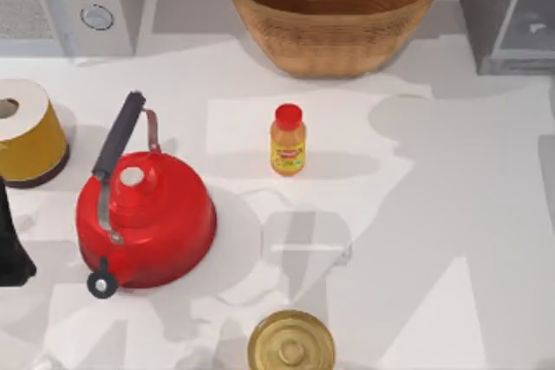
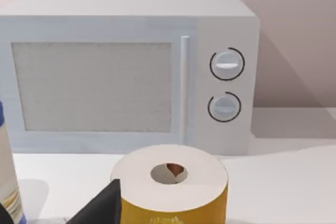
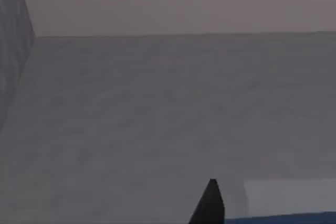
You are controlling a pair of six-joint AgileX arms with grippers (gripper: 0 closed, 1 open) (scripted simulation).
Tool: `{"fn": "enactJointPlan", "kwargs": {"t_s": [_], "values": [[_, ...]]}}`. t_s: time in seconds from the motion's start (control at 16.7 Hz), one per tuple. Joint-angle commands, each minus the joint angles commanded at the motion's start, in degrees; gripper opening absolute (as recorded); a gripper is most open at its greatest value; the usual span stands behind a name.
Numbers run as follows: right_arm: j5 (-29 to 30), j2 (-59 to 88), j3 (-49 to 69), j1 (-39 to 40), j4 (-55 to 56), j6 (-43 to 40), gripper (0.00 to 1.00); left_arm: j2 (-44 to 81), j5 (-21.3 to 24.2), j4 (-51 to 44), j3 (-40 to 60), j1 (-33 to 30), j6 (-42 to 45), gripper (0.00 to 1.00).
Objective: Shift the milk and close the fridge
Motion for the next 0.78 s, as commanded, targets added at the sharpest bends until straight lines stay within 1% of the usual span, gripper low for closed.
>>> {"fn": "enactJointPlan", "kwargs": {"t_s": [0.72, 0.78], "values": [[-0.1, 0.3, 0.4, -0.1, -0.4, 0.0, 0.00, 0.0, 0.0, 0.0, 0.0, 0.0, 0.0, 1.00], [-0.1, 0.3, 0.4, -0.1, -0.4, 0.0, 0.08, 0.0, 0.0, 0.0, 0.0, 0.0, 0.0, 1.00]]}}
